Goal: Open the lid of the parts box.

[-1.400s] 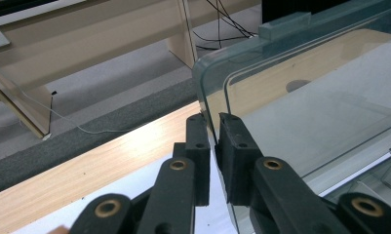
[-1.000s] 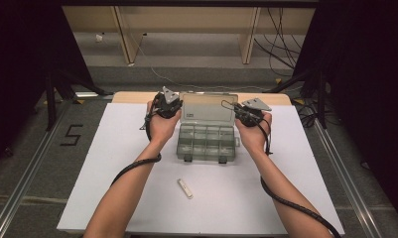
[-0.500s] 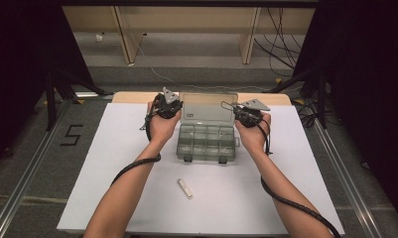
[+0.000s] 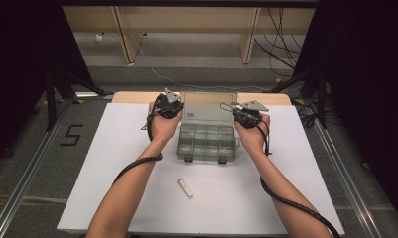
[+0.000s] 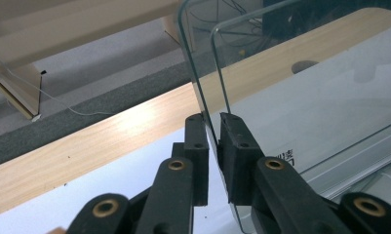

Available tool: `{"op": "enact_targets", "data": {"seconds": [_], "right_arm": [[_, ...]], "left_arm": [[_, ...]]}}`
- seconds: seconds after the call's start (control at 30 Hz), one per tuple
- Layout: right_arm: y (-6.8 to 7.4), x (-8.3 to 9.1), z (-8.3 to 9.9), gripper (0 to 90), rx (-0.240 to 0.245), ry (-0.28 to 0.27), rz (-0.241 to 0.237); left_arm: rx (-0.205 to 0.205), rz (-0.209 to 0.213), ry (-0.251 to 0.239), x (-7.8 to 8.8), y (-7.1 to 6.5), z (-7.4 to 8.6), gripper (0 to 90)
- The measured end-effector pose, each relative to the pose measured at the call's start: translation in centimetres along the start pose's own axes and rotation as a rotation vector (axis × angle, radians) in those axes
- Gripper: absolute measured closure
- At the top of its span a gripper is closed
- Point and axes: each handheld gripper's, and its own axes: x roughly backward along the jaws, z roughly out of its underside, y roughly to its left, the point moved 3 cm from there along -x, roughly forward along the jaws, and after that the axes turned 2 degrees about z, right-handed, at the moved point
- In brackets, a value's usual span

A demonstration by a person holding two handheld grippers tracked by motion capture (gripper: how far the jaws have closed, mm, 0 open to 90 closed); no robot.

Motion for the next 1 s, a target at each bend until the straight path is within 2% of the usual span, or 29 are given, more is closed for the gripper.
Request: {"op": "enact_targets", "data": {"seconds": [0.03,0.07,0.23,0.27,0.3,0.33,0.43,0.47,0.5,0.57,0.6,0.63,0.67,0.73,0.8,0.83,0.87,0.9,1.0], "right_arm": [[0.0,0.0,0.1,83.6,-0.001,0.010,0.009],[0.0,-0.1,0.2,83.7,-0.001,0.001,-0.007],[0.0,0.0,0.3,79.9,-0.004,0.013,-0.012],[-0.1,0.1,0.2,77.6,0.002,0.021,-0.011],[-0.2,0.0,0.2,74.3,0.011,0.014,-0.006],[-0.2,0.2,0.2,70.8,-0.003,0.020,-0.025],[-0.3,0.5,0.1,61.2,0.000,0.018,-0.022],[-0.3,0.7,0.1,57.9,0.008,0.027,-0.042],[-0.2,1.0,0.0,54.0,-0.003,0.034,-0.062],[-0.3,1.4,0.0,48.2,0.009,0.020,-0.069],[-0.3,1.7,-0.1,45.1,0.010,0.031,-0.094],[-0.2,1.9,0.0,41.1,0.011,0.024,-0.111],[0.0,2.2,0.1,36.6,0.000,0.032,-0.131],[0.2,2.9,0.4,30.5,0.008,0.051,-0.169],[0.5,3.6,0.6,26.0,0.021,0.069,-0.203],[0.5,3.6,0.6,26.0,0.021,0.069,-0.203],[0.7,4.0,0.7,24.3,0.034,0.072,-0.217],[1.0,4.7,0.9,22.5,0.030,0.085,-0.253],[1.5,5.7,1.3,20.8,0.036,0.084,-0.280]], "left_arm": [[0.002,0.000,0.002,-0.1,0.0,0.0,81.4],[-0.002,-0.001,0.007,-0.1,0.0,0.0,81.4],[0.010,0.002,0.043,-0.7,0.0,0.3,80.6],[-0.032,0.011,0.090,-0.6,0.3,0.4,79.9],[-0.022,0.025,0.113,-0.8,0.3,0.6,77.9],[-0.014,0.041,0.127,-1.0,0.3,0.7,73.4],[-0.024,0.022,0.121,-0.9,0.2,0.7,66.6],[-0.009,0.028,0.113,-0.7,0.1,0.6,64.2],[-0.013,0.030,0.113,-0.5,0.2,0.4,60.3],[0.005,0.060,0.098,0.1,0.1,0.0,52.6],[0.027,0.072,0.079,0.3,-0.1,-0.2,47.8],[0.047,0.084,0.059,0.6,-0.4,-0.4,42.3],[0.041,0.100,0.055,1.0,-0.5,-0.5,35.9],[0.043,0.115,0.063,1.9,-0.7,-0.5,22.3],[0.028,0.079,0.074,2.9,-0.8,-0.2,5.7],[0.028,0.079,0.074,2.9,-0.8,-0.2,0.0],[0.005,0.057,0.078,4.0,-0.9,0.1,0.0],[0.011,0.063,0.075,4.5,-1.0,0.3,0.0],[0.014,0.091,0.074,6.0,-1.2,1.0,0.0]]}}
